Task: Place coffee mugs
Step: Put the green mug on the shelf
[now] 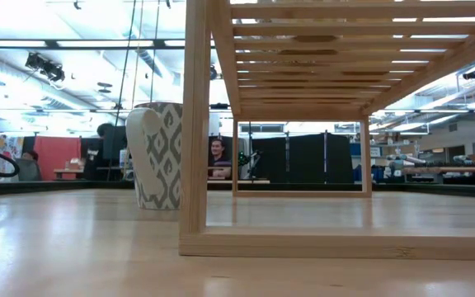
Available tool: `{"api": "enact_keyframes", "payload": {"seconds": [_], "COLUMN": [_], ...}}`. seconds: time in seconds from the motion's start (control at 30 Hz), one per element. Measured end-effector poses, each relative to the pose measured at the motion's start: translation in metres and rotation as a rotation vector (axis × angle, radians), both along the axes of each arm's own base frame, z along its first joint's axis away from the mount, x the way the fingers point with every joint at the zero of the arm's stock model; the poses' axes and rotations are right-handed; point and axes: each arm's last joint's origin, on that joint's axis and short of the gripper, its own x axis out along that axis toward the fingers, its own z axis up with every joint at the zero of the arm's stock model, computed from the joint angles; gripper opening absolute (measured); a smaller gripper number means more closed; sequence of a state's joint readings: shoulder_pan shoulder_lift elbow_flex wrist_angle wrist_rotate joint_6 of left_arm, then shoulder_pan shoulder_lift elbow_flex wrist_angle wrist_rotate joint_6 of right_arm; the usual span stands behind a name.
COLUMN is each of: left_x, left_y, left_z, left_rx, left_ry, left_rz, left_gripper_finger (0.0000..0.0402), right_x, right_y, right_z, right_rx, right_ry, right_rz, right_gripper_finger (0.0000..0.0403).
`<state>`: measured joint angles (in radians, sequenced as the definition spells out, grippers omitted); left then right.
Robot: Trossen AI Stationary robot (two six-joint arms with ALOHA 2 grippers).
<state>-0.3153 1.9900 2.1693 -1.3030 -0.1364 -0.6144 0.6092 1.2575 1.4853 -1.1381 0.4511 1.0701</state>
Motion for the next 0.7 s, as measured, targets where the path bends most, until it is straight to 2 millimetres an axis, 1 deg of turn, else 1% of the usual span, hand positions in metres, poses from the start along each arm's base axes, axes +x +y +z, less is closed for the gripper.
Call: {"api": "enact_keyframes", "payload": {"seconds": [0.23,0.4,0.57,0.7], "left_x": [-0.001,-0.005,-0.024,-0.041], "left_y": [-0.001,-0.001,-0.008,-0.023], "left_z": [0.0,-0.001,0.003,0.008], "left_rx": [-0.031,-0.07,-0.045,0.021], "left_ry": [0.014,0.064,0.164,0.188], "left_rz": [-0.016,-0.053,-0.155,-0.225], "left_gripper_finger": [0.015,0.015,0.015,0.015], "right_x": [0.0,0.0,-0.002,-0.005], "right_y": [0.0,0.0,0.003,0.008], "right_z": [0.0,0.0,0.0,0.0], "right_rx": [0.0,0.0,-0.001,-0.005], "right_ry": [0.0,0.0,0.001,-0.004], "right_rz": [0.0,0.0,0.014,0.039], "right_gripper_finger": [0.0101,0.0101,0.0101,0.0101]}}
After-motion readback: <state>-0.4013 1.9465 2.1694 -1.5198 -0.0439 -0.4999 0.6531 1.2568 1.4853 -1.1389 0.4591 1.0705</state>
